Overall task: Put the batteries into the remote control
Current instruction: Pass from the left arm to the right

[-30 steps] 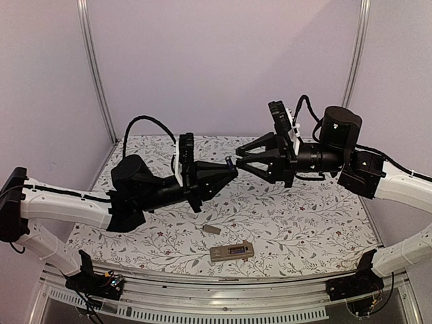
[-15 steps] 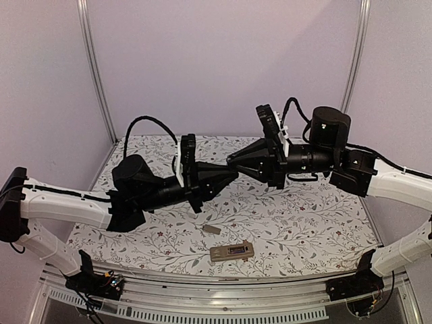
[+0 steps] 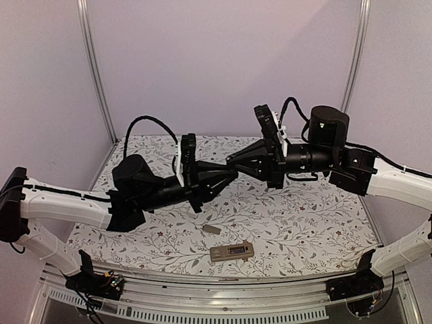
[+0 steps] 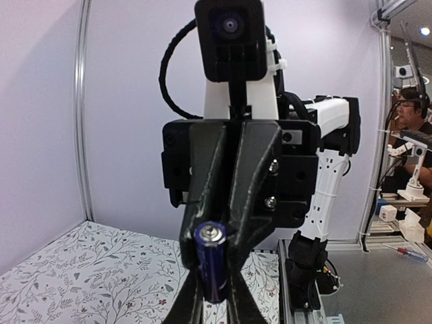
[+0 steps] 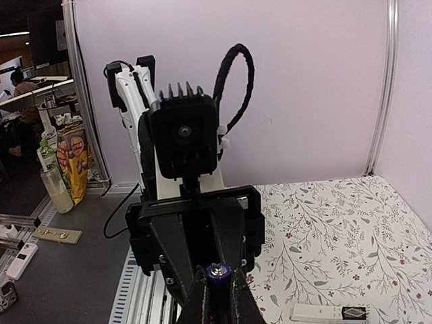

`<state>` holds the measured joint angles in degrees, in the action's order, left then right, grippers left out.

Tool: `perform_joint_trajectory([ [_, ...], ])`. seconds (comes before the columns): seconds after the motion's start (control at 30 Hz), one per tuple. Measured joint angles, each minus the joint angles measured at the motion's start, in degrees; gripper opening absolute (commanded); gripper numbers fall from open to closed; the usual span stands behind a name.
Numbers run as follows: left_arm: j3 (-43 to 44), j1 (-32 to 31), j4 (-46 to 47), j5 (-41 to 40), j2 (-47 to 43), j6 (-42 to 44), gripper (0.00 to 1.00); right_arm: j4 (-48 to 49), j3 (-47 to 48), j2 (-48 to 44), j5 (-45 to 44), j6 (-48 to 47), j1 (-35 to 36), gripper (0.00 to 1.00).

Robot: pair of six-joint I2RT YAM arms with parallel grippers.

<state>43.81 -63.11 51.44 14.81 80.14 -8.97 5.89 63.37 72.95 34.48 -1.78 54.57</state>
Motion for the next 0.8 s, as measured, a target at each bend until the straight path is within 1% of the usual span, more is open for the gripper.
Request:
perform_joint_trajectory([
  [0.03,0.0,0.0,-0.2,0.0,0.0,-0.1,0.79,-0.5,0.1,0.0,-0.3,0.0,0.0,0.00],
  [0.07,0.1,0.0,-0.7,-0.3,0.0,0.4,0.95,-1.2,0.3,0.0,-0.9,0.3,0.0,0.00],
  [0.1,0.2,0.0,-1.4,-0.4,0.0,0.7,0.99,-2.1,0.6,0.1,-1.4,0.4,0.1,0.00],
  [0.23,0.5,0.0,-10.1,-3.2,-0.8,2.9,1.00,-6.8,2.1,0.9,-3.0,0.2,-1.0,0.00],
  [0.33,0.2,0.0,-20.7,-7.6,-4.0,5.0,1.00,-9.1,1.4,1.6,-2.7,-0.7,-3.0,0.00],
  [0.47,-1.7,-0.3,-33.9,-15.2,-10.7,6.6,0.99,-9.9,-3.6,3.6,-1.8,-3.5,-4.7,0.00],
  [0.57,-2.8,-1.2,-42.4,-19.5,-13.0,7.3,0.99,-10.2,-7.3,7.6,0.0,-5.7,-4.5,0.00],
  [0.67,-4.5,-4.1,-49.1,-23.2,-12.2,8.2,1.00,-11.0,-9.8,11.6,0.3,-8.5,-3.5,0.00],
  [0.8,-6.4,-8.6,-54.9,-27.1,-7.7,9.9,0.99,-11.5,-9.9,16.3,0.5,-12.6,-1.6,0.00],
])
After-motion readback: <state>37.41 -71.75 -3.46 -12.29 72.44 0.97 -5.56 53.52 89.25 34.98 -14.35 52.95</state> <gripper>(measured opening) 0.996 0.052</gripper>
